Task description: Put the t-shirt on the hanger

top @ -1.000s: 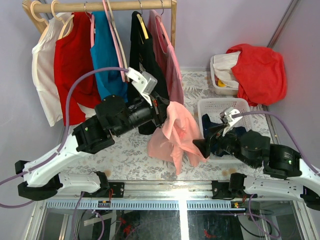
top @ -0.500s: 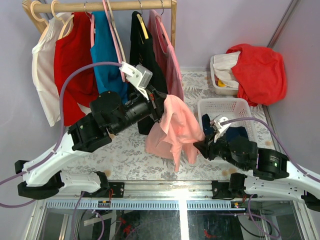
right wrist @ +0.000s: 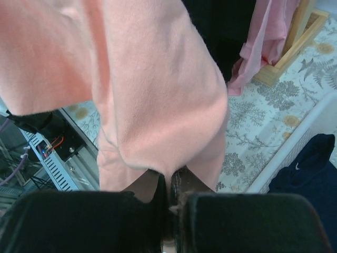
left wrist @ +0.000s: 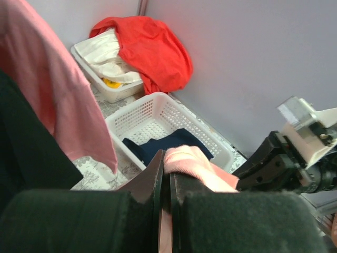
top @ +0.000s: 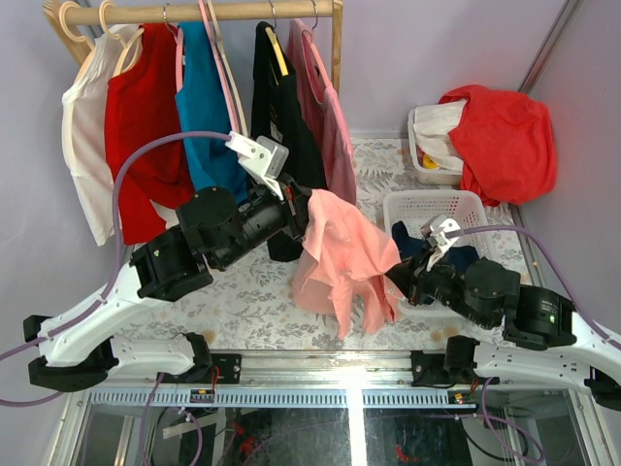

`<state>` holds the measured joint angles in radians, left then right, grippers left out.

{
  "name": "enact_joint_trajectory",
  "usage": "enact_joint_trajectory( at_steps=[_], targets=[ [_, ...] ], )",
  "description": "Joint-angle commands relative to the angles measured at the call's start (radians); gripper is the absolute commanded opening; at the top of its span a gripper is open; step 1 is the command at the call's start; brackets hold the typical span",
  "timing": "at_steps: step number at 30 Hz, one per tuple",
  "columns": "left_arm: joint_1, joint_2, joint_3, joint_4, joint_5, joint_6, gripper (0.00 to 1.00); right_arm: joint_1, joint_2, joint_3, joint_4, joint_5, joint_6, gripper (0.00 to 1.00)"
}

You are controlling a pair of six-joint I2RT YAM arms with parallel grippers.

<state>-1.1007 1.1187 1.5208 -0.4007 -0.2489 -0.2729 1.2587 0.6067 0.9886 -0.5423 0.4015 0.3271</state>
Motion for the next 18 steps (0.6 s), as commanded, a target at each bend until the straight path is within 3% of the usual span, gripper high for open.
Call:
enact_joint_trajectory(
  at_steps=[1,7,18],
  targets=[
    [-0.008,-0.047,-0.013,0.005,-0.125,-0.011,0.00,0.005,-0.003,0.107,0.043,0.048,-0.046,0.00],
    [-0.008,-0.128,-0.098,-0.064,-0.337,-0.049,0.00,0.005,0.008,0.271,0.054,0.093,-0.116,0.00],
    [-0.008,-0.221,-0.172,-0.071,-0.486,-0.078,0.00,0.005,0.158,0.439,-0.021,-0.090,-0.182,0.00]
  ],
)
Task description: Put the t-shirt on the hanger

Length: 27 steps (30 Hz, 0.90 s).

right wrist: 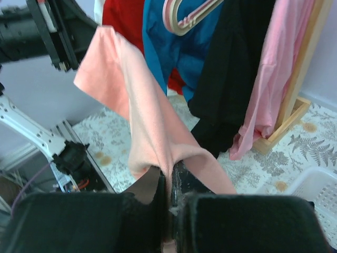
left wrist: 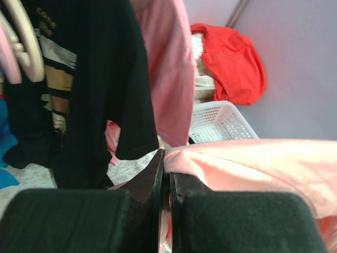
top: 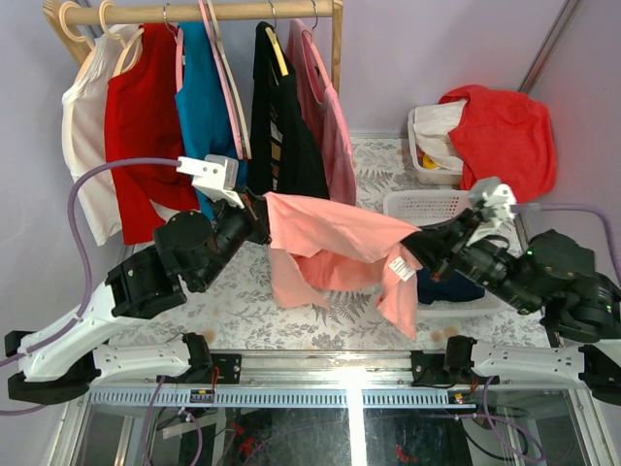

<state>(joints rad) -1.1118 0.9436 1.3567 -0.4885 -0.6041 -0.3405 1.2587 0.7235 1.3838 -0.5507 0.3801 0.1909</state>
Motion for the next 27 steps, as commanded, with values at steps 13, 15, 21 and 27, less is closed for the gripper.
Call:
enact_joint_trajectory(
  at_steps=[13,15,21,27],
  targets=[
    [0.005,-0.072,-0.241,-0.161,-0.401,-0.234,0.00,0.005,0.049,-0.236,-0.010,-0.676,0.051,0.00],
    [0.009,-0.054,-0.278,-0.191,-0.416,-0.281,0.01,0.005,0.036,-0.310,0.058,-0.810,0.100,0.00],
    [0.059,-0.012,-0.329,-0.198,-0.378,-0.319,0.04,0.005,0.011,-0.339,0.160,-1.008,0.162,0.00],
    [0.143,0.008,-0.334,-0.194,-0.237,-0.290,0.42,0.005,0.102,-0.193,-0.077,-0.665,0.152,0.00]
  ],
)
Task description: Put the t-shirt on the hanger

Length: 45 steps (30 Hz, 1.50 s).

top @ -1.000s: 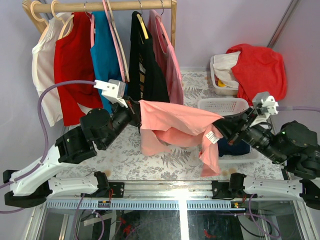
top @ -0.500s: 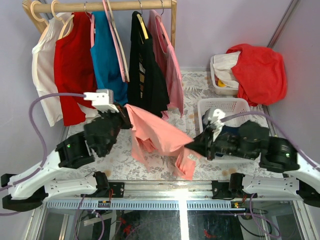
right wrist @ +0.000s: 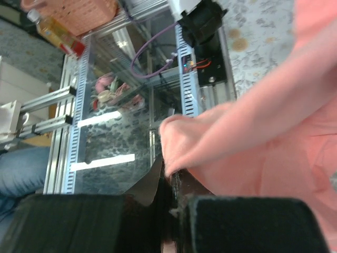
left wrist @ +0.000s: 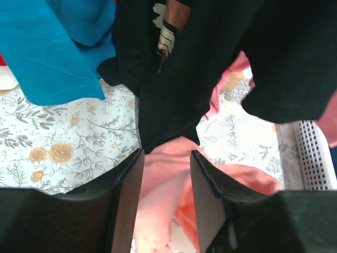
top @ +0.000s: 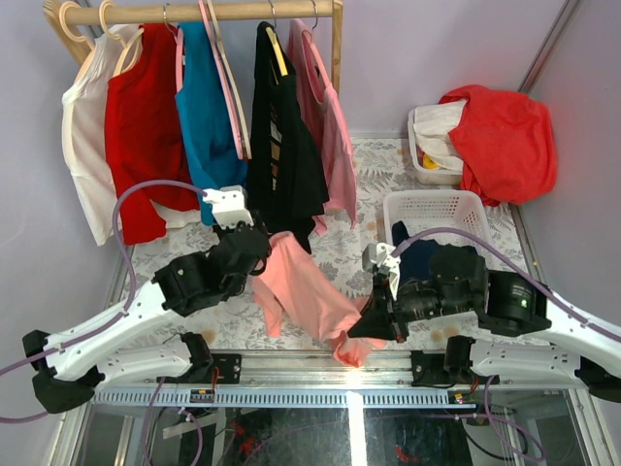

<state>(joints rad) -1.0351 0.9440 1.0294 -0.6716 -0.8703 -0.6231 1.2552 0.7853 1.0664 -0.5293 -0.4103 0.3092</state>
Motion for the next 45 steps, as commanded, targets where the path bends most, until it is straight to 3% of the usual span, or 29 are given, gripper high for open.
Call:
enact_joint_trajectory(
  at_steps=[1,7,15,19,23,33,40,42,44,45],
  targets=[
    [0.078,0.011,-0.003,-0.018,0.053,-0.007,0.48,0.009,0.070,0.136,-0.134,0.177,0.041,0.00],
    [0.085,-0.066,-0.030,-0.026,0.144,-0.051,0.68,0.009,0.162,0.139,-0.214,0.351,0.061,0.00],
    [0.036,-0.193,-0.106,0.181,0.495,0.094,0.63,-0.023,0.209,0.200,-0.274,0.450,0.053,0.00],
    [0.007,-0.255,-0.200,0.325,0.697,0.149,0.69,-0.125,0.230,0.211,-0.269,0.369,0.024,0.00],
    [-0.026,-0.214,-0.237,0.381,0.814,0.148,0.70,-0.188,0.243,0.207,-0.247,0.318,0.004,0.00],
    [-0.201,-0.114,-0.259,0.492,0.736,0.156,0.74,-0.228,0.281,0.214,-0.229,0.289,-0.011,0.00],
    [-0.248,-0.028,-0.261,0.521,0.655,0.161,0.74,-0.239,0.274,0.207,-0.203,0.250,-0.009,0.00],
    [-0.254,-0.002,-0.258,0.533,0.624,0.161,0.68,-0.240,0.269,0.207,-0.198,0.242,-0.010,0.00],
    [-0.254,0.021,-0.240,0.521,0.594,0.164,0.41,-0.240,0.262,0.202,-0.199,0.235,-0.010,0.00],
    [-0.254,0.033,-0.225,0.501,0.575,0.165,0.21,-0.240,0.256,0.200,-0.199,0.232,-0.009,0.00]
  ],
)
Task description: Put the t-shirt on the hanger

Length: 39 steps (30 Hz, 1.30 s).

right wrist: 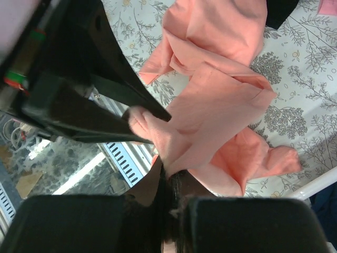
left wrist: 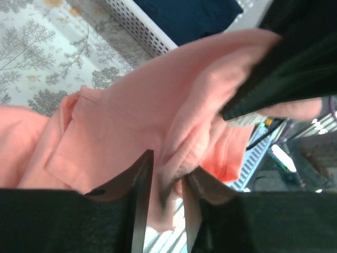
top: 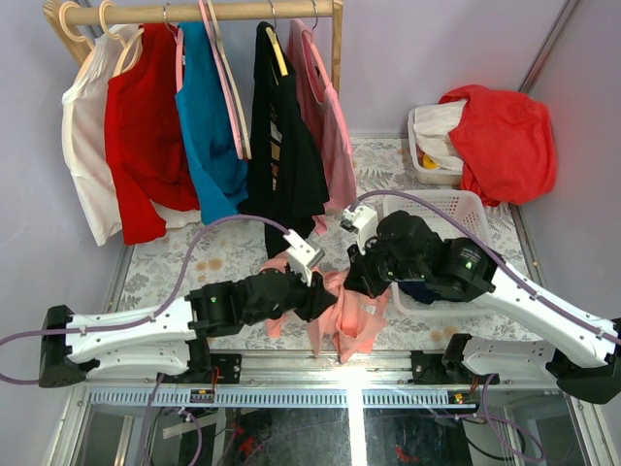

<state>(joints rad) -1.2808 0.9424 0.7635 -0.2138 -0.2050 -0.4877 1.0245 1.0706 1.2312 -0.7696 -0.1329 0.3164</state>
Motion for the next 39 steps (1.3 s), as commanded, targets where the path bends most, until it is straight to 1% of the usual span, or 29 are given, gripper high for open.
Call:
enact_joint_trajectory(
  at_steps=[1,2,5,6,7,12,18,22,26,30,32,34,37,39],
  targets=[
    [-0.009,0.043,0.060,0.022,-0.113,0.029,0.04,-0.008,-0.034,0.031,0.041,-0.050,-0.016,0.00],
    [-0.010,0.051,0.077,0.003,-0.140,0.032,0.00,-0.009,-0.042,0.024,0.042,-0.051,-0.014,0.00],
    [-0.009,0.051,0.144,-0.058,-0.189,0.046,0.00,-0.009,-0.069,-0.004,0.042,-0.048,-0.006,0.00],
    [-0.010,0.051,0.166,-0.081,-0.204,0.052,0.00,-0.009,-0.081,-0.017,0.045,-0.047,-0.003,0.01],
    [-0.010,0.051,0.193,-0.102,-0.214,0.061,0.00,-0.009,-0.094,-0.034,0.049,-0.048,0.003,0.04],
    [-0.010,0.075,0.362,-0.207,-0.250,0.101,0.00,-0.009,-0.164,-0.089,0.060,-0.027,0.013,0.27],
    [-0.011,0.196,0.608,-0.311,-0.266,0.174,0.00,-0.009,-0.230,-0.145,0.085,0.034,0.024,0.42],
    [-0.010,0.255,0.713,-0.347,-0.265,0.216,0.00,-0.009,-0.260,-0.180,0.102,0.073,0.030,0.47],
    [-0.010,0.293,0.774,-0.376,-0.264,0.232,0.00,-0.009,-0.296,-0.225,0.162,0.077,0.033,0.48],
    [-0.011,0.304,0.800,-0.400,-0.273,0.236,0.00,-0.009,-0.314,-0.235,0.172,0.173,0.034,0.47],
    [-0.011,0.300,0.812,-0.411,-0.278,0.236,0.00,-0.009,-0.310,-0.236,0.161,0.241,0.030,0.42],
    [-0.011,0.300,0.827,-0.422,-0.280,0.238,0.00,-0.008,-0.301,-0.236,0.158,0.258,0.024,0.30],
    [-0.010,0.303,0.864,-0.456,-0.302,0.241,0.00,-0.008,-0.298,-0.203,0.150,0.252,0.012,0.10],
    [-0.011,0.309,0.906,-0.489,-0.319,0.244,0.00,-0.009,-0.308,-0.158,0.138,0.241,-0.002,0.00]
  ],
)
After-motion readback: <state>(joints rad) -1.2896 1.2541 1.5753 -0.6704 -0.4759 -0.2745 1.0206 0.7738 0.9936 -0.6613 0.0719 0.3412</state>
